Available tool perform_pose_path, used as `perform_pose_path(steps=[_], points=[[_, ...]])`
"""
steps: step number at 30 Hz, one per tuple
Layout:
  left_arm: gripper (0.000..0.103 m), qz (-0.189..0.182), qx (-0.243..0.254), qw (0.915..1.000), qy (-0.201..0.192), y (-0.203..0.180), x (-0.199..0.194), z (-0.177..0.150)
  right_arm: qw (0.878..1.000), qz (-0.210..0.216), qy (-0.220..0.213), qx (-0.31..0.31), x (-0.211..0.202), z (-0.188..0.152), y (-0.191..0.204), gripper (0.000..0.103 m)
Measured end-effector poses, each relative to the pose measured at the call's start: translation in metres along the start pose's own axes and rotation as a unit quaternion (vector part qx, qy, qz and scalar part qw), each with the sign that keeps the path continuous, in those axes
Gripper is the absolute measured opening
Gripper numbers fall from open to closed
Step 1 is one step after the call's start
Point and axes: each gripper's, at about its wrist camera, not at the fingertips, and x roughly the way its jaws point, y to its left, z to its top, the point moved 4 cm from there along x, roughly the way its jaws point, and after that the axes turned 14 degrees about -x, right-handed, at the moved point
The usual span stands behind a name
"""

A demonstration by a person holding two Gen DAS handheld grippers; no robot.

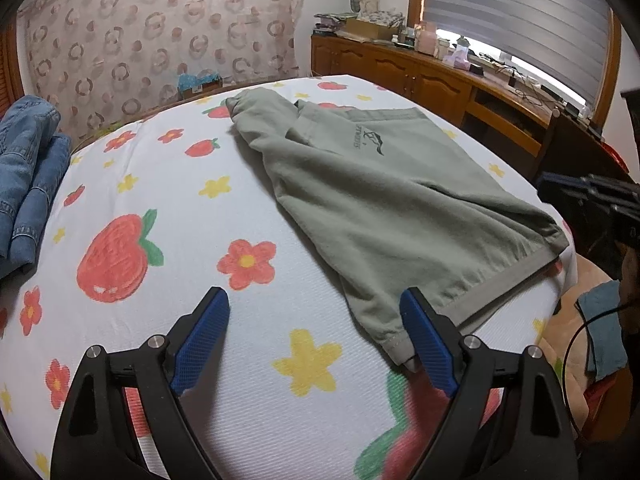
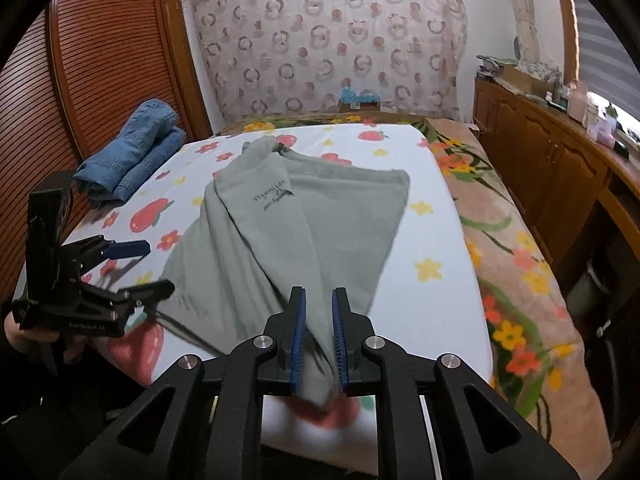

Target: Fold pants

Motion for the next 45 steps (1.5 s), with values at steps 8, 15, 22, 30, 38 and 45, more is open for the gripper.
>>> perform_pose_path(steps=[8,15,22,30,38,45], points=[[0.088,-0.003,-0.010,0.9999,0.002,0.005,-0.009,0.003,0.999,0.021,0.005,-0.026,0.025,0.024,0.013,0.026],[0.088,0.002,-0.011,0.9997,-0.020,0.011,-0.025,0.009,0.999,0.046,0.010,-0.021,0.047,0.045,0.013,0.031],[0.088,0.008,-0.033,0.9986,-0.040,0.029,-0.038,0.016,0.998,0.058,0.006,-0.027,0.062,0.068,0.017,0.039],[0.088,0.015,-0.056,0.9967,-0.057,0.049,-0.047,0.023,0.996,0.066,0.022,-0.051,0.092,0.085,0.029,0.040],[0.088,0.016,-0.064,0.9962,-0.057,0.056,-0.046,0.021,0.992,0.071,0.071,-0.082,0.131,0.095,0.043,0.040],[0.088,0.016,-0.068,0.9961,-0.053,0.059,-0.044,0.018,0.987,0.061,0.092,-0.115,0.146,0.104,0.051,0.040]])
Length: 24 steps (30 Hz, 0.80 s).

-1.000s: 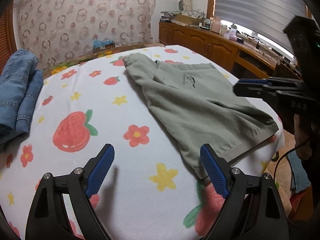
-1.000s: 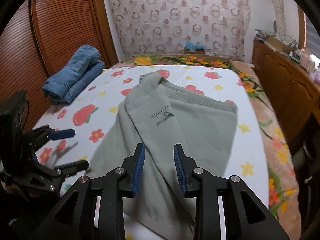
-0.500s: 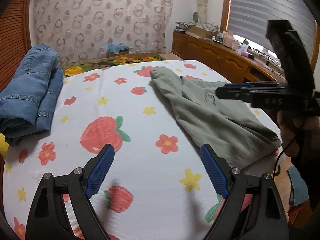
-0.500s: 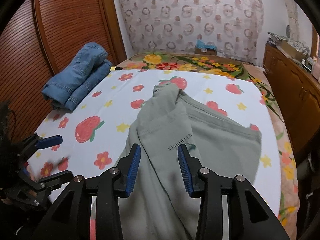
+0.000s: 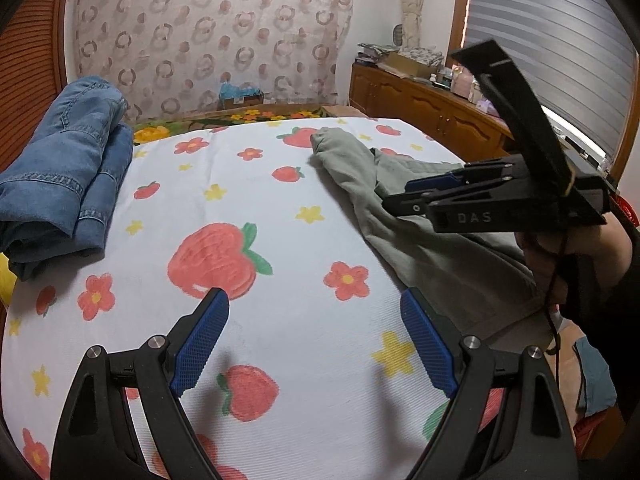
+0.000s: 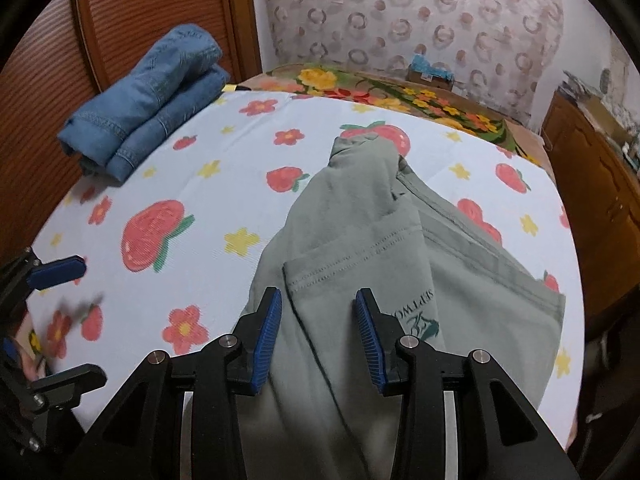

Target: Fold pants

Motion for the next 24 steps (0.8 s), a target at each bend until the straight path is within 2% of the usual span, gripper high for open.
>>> perform_pose_path(steps=[3,7,9,24], points=[[0.088,0.000,-0.001,1.0000,0.000,0.001,0.000,-0.001,1.000,-0.006,0.008,-0.008,0.006,0.003,-0.001,0.040],[0.088,0.001,-0.002,1.0000,0.001,0.002,0.001,-0.001,1.000,-0.002,0.002,-0.006,0.003,0.005,-0.005,0.008],[0.088,0.000,-0.002,1.0000,0.002,0.002,0.001,-0.002,1.000,-0.003,0.000,-0.008,-0.001,0.004,-0.006,0.004],[0.088,-0.005,0.012,0.9998,0.016,-0.010,0.007,-0.011,0.998,-0.015,-0.056,0.031,-0.038,-0.008,-0.041,0.003]])
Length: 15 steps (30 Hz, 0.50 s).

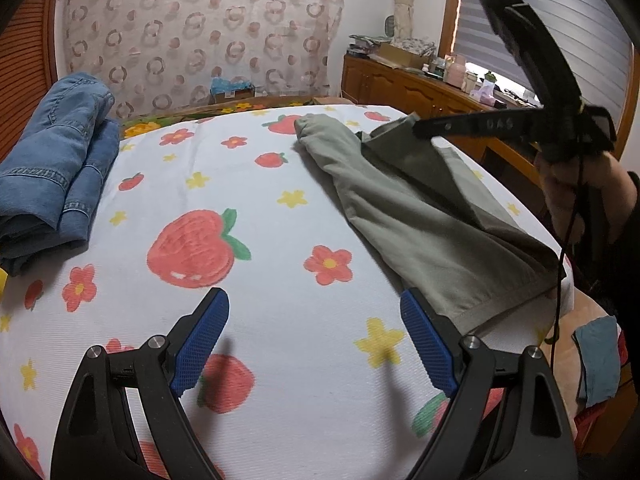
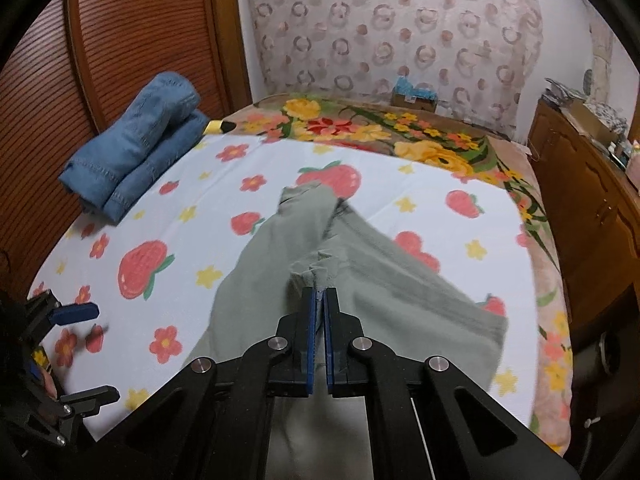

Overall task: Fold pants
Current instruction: 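Pull the folded edge straight with the right gripper and open it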

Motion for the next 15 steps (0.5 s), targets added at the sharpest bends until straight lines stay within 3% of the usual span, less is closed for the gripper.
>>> perform_pose_path(steps=[15], points=[[0.088,0.000,0.005,1.0000,0.003,-0.004,0.001,-0.004,0.998,-0.055,0.018,0.004,-0.012,-0.006,-0.048,0.003]])
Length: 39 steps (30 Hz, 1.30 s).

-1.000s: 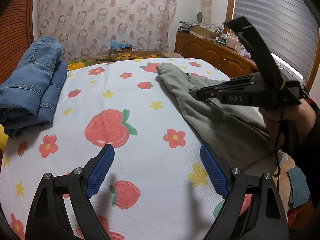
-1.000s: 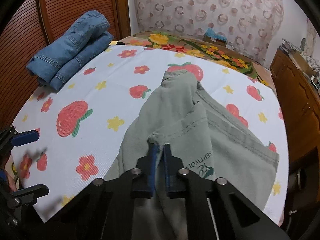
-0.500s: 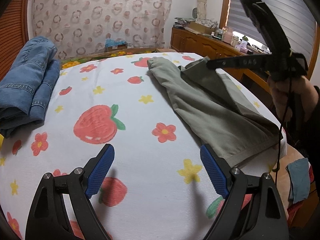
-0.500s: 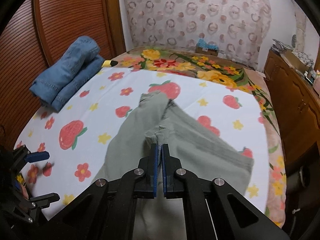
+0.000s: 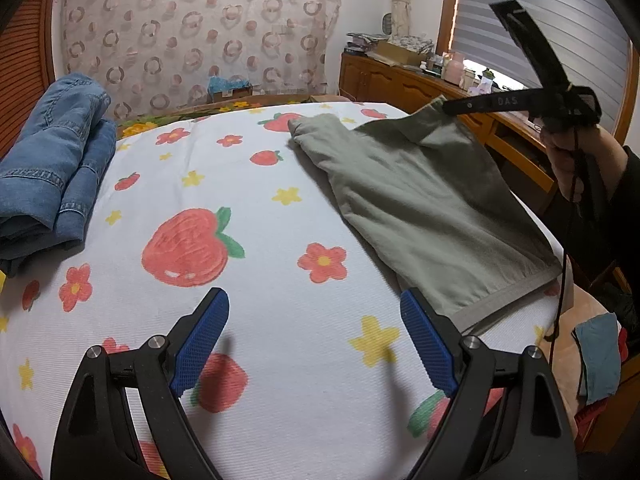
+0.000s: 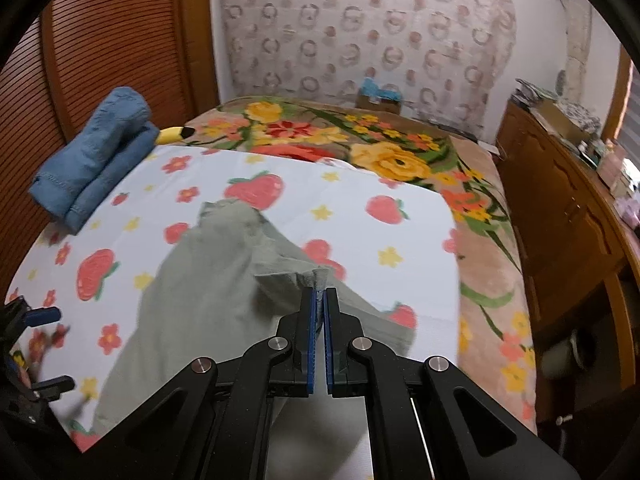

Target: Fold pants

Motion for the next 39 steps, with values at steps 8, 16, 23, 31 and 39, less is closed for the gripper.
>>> perform_pose_path(steps=[8,16,23,31,39], points=[[0.088,0.001,0.004,1.0000,0.004,-0.002,0.004,0.000,0.999,-0.023,0.016,0.028,0.010,-0.011,-0.020,0.003],[0.088,0.002,0.010,0.9999,0.007,-0.005,0.004,-0.001,0.998,-0.036,0.028,0.054,0.014,-0.015,-0.025,0.006],[0.088,0.002,0.012,0.9999,0.008,-0.007,0.004,-0.003,0.996,-0.030,0.032,0.073,0.019,-0.020,-0.028,0.013],[0.088,0.004,0.014,0.9998,0.015,-0.010,0.009,-0.008,0.996,0.004,0.041,0.075,0.038,-0.028,-0.025,0.025],[0.088,0.005,0.011,0.9997,0.022,-0.009,0.013,-0.011,0.995,0.005,0.051,0.084,0.049,-0.030,-0.034,0.026]])
